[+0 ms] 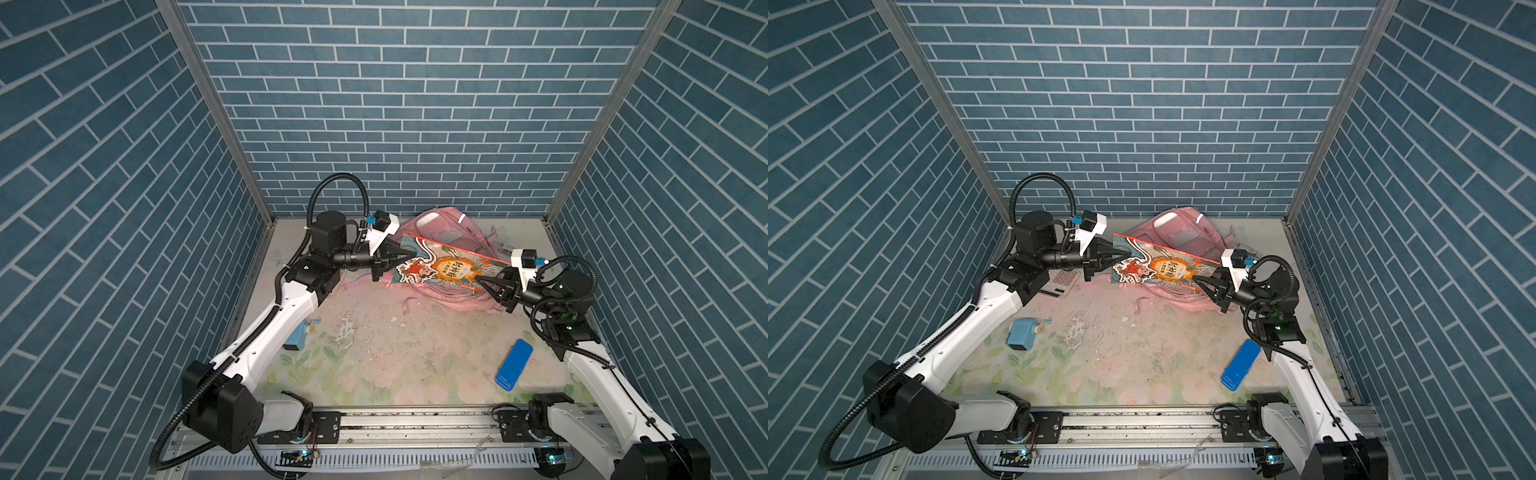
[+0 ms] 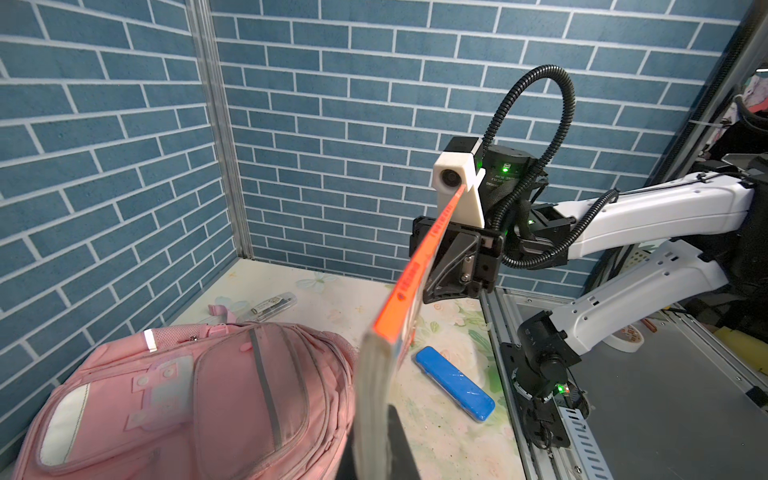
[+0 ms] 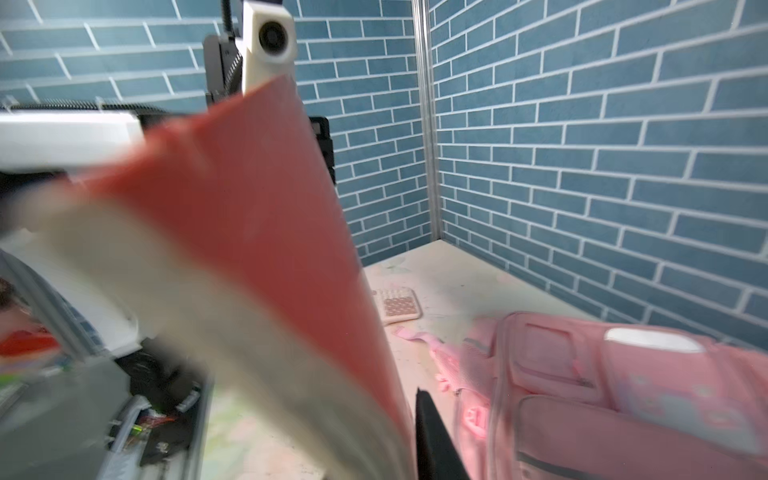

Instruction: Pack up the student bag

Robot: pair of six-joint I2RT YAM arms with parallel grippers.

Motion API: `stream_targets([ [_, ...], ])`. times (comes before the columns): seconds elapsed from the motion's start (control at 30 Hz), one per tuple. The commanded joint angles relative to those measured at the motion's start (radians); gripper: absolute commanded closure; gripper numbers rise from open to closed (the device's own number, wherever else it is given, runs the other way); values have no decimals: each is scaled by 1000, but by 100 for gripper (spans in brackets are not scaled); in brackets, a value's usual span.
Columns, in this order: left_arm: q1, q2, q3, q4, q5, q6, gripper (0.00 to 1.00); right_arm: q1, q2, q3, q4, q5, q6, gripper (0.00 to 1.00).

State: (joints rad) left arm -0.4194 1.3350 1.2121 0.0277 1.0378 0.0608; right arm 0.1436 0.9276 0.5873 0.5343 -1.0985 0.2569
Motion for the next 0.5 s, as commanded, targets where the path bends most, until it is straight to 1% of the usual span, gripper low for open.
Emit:
stream_targets([
  [0.0,-4,7,-7,38,-111,-29,74,-2,0,16,24,-87,75,100],
  [0.07,-3,3,-11,27,-253,-50,45,-10,-27,30,-68,-46,46,100],
  [0.1,-4,0,-10,15,-397,-87,36,-14,-52,38,-145,5,12,100],
  [0.13,-2,2,-3,-3,-503,-129,35,-16,-80,44,-214,65,-27,100],
  [0.17,2,10,10,-32,-610,-153,34,-18,-115,46,-283,157,-60,100],
  [0.2,0,22,23,-61,-698,-168,31,-18,-147,39,-333,264,-75,100],
  [0.23,0,33,29,-81,-752,-190,31,-22,-174,23,-353,348,-79,100],
  [0.27,-2,47,31,-90,-794,-219,31,-26,-199,4,-361,420,-73,100],
  [0.33,-12,65,7,-68,-838,-258,31,-37,-222,-23,-377,544,-30,100],
  [0.4,-53,74,-41,-15,-904,-292,32,-49,-229,-28,-408,670,36,100],
  [0.47,-113,91,-77,42,-959,-268,32,-54,-235,-35,-416,756,93,100],
])
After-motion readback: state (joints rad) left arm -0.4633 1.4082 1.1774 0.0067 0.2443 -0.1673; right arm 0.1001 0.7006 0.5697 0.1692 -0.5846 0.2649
